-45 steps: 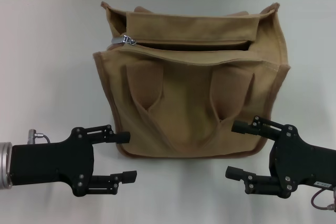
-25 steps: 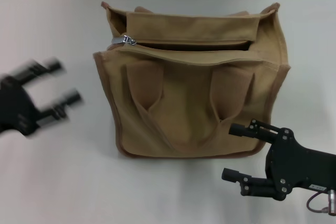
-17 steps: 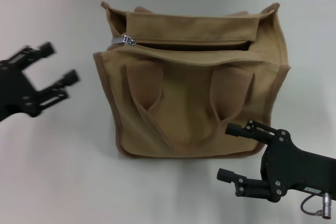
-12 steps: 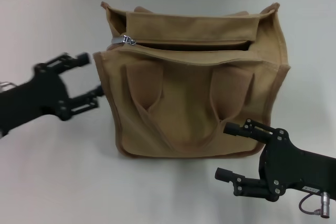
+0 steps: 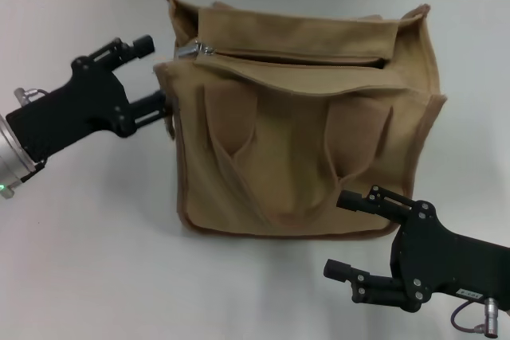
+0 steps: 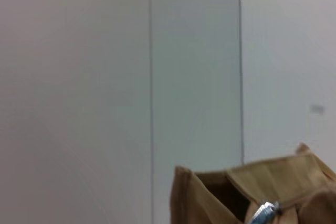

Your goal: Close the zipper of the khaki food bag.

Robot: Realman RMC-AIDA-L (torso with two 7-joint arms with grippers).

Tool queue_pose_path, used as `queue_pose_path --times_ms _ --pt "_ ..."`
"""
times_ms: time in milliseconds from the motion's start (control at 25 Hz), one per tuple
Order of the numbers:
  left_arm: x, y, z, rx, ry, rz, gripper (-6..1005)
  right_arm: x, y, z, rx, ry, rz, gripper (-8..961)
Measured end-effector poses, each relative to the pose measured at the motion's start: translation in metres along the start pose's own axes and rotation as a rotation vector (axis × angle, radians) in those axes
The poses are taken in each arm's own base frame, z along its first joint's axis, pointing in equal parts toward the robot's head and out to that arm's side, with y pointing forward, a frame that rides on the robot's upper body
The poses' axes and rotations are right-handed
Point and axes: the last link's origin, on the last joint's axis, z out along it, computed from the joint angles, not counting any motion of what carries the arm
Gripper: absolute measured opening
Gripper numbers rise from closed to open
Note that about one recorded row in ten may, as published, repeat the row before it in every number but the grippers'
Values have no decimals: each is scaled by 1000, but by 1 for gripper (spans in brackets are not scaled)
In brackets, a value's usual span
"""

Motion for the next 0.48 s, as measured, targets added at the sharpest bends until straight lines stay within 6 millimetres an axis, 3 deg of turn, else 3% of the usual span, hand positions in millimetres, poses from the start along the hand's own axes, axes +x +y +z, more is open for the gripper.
queue_pose_path --times_ms 480 --pt "-1 5 -6 137 174 -93 772 1 2 0 3 -2 7 828"
